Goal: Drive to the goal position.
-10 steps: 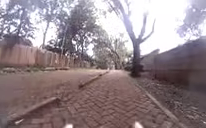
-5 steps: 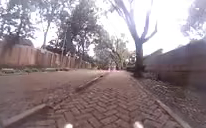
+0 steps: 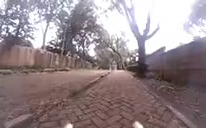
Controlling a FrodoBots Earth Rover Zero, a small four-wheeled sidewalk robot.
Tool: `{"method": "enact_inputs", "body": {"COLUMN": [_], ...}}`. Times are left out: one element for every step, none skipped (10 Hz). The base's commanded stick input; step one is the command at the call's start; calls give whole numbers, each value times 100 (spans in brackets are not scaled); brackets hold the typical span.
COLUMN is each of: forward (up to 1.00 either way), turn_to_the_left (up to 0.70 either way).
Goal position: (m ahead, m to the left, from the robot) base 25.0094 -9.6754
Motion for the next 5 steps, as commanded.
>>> {"method": "enact_inputs", "body": {"forward": [70, 70, 70, 70, 70], "turn_to_the_left": [-35, -34, -33, 5, 8]}}
